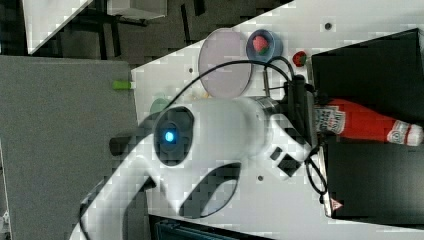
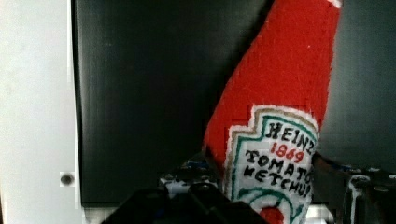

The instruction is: Pick Ketchup from oven and place it on table.

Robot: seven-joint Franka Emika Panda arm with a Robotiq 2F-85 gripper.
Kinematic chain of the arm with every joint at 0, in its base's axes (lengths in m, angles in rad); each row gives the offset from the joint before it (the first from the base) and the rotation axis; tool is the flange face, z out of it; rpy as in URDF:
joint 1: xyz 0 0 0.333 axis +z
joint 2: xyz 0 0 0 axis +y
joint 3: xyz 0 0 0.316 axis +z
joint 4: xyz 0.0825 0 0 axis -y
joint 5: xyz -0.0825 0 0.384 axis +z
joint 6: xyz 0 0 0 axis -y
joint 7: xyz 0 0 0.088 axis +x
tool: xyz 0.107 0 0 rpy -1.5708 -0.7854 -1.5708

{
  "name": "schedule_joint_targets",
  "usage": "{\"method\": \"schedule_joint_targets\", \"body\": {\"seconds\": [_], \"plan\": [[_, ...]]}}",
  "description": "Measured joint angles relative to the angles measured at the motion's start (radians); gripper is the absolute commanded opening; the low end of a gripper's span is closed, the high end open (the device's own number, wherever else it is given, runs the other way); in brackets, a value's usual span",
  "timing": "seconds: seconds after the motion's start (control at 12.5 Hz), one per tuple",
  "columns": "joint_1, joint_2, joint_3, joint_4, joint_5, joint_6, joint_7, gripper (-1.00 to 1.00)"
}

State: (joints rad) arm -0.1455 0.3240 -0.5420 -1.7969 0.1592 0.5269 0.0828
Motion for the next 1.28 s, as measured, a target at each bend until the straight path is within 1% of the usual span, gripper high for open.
{"method": "schedule_joint_targets", "body": {"seconds": [0.08,0.16,0.4,0.56,0.64,0.8,0.88,1.04,1.2,1.28], "plan": [[-0.001,-0.012,0.008,0.037,-0.021,-0.064,0.0,0.26],[0.002,-0.027,0.017,0.085,-0.066,-0.126,0.0,0.27],[0.03,-0.08,0.058,0.229,-0.093,-0.253,0.0,0.26],[0.073,-0.179,0.126,0.231,-0.102,-0.37,0.0,0.27],[0.095,-0.218,0.167,0.236,-0.107,-0.399,0.0,0.27],[0.137,-0.258,0.261,0.266,-0.116,-0.448,0.0,0.26],[0.157,-0.268,0.319,0.267,-0.129,-0.448,0.0,0.26],[0.199,-0.252,0.421,0.271,-0.12,-0.457,0.001,0.27],[0.248,-0.235,0.482,0.218,-0.114,-0.458,0.001,0.27],[0.252,-0.233,0.515,0.166,-0.112,-0.457,0.002,0.27]]}}
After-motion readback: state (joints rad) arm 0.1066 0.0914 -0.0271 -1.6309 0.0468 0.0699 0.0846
